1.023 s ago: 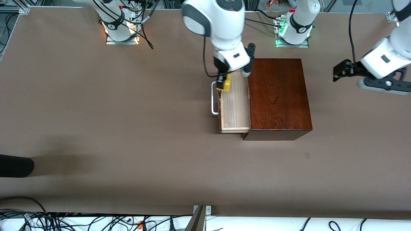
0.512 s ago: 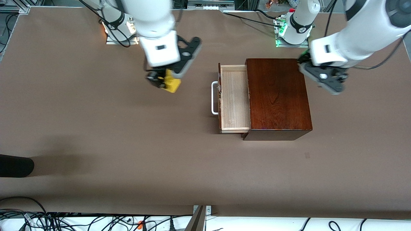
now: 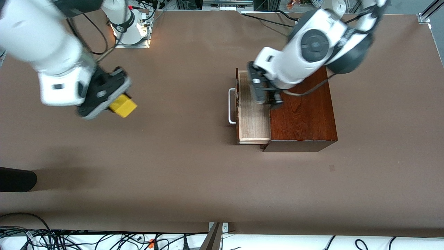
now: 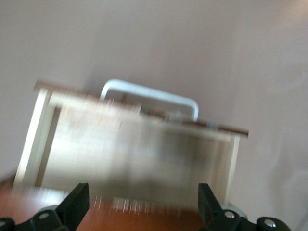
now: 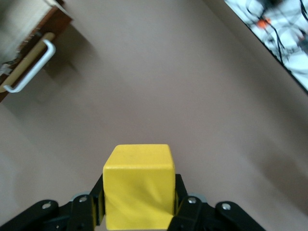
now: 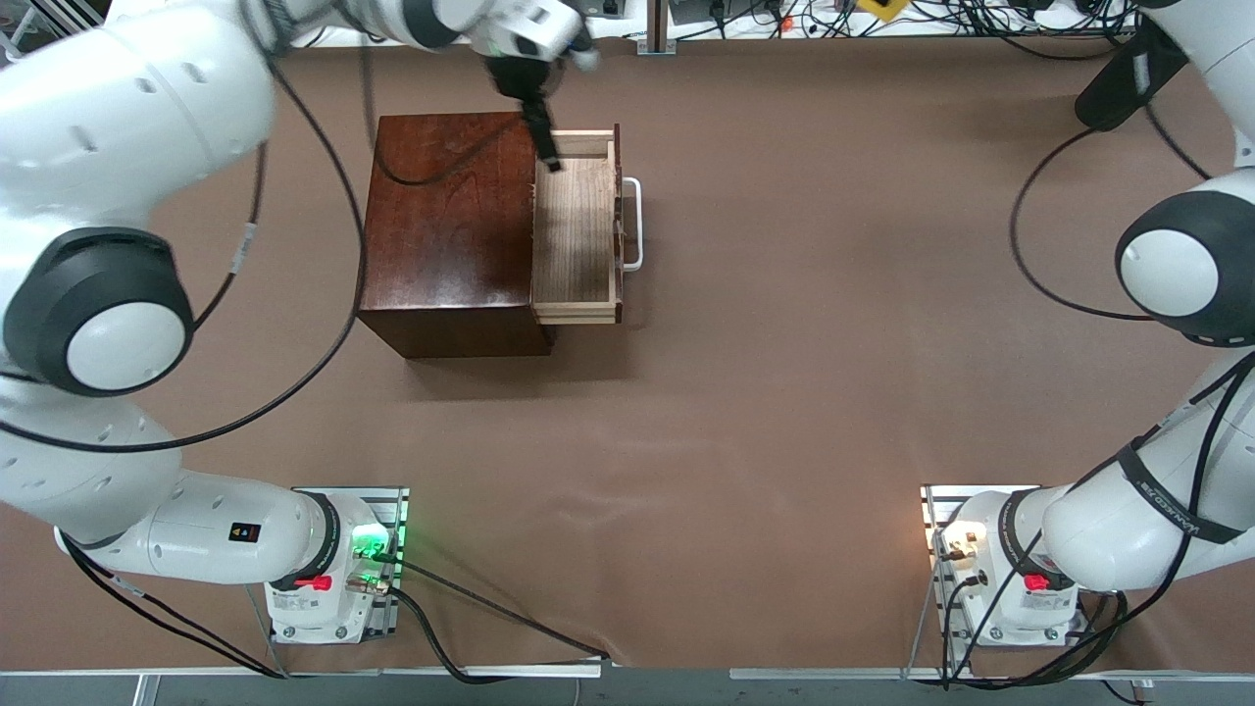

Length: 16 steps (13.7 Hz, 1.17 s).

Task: Open drawer, take yellow block, close drawer
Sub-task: 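Push the drawer shut with the left gripper while the right gripper lowers the cube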

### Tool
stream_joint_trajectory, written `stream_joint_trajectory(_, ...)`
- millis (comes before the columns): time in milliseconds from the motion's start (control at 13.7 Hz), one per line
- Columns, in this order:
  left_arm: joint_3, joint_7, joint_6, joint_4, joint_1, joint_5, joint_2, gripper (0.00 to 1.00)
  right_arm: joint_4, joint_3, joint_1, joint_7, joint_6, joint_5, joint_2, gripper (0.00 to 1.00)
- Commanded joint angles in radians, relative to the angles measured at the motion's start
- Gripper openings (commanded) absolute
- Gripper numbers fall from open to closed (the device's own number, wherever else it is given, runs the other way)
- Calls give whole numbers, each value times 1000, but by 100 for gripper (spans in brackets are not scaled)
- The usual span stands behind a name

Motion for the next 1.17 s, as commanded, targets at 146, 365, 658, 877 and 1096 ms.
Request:
stream_joint_trajectory(146, -12, 56, 167, 47, -178, 205, 167, 100, -102, -157, 1, 38, 17, 129, -59, 0)
stream_joint_trajectory(365, -9, 38, 270, 41, -232, 298, 244, 100, -111, -224, 1, 93, -12, 140, -60, 0)
stream_joint_trajectory(658, -7, 22, 282, 32, -232, 361, 290, 100, -156, -223, 7, 229, -6, 140, -59, 0)
stream_joint_trajectory(877, -7, 27, 270, 23, -228, 398, 301, 100, -299, -237, 18, 328, 68, 128, -97, 0)
stream_joint_trajectory(1096, -6, 38, 209, 24, -218, 398, 294, 100, -508, -231, 19, 349, 215, 123, -181, 0)
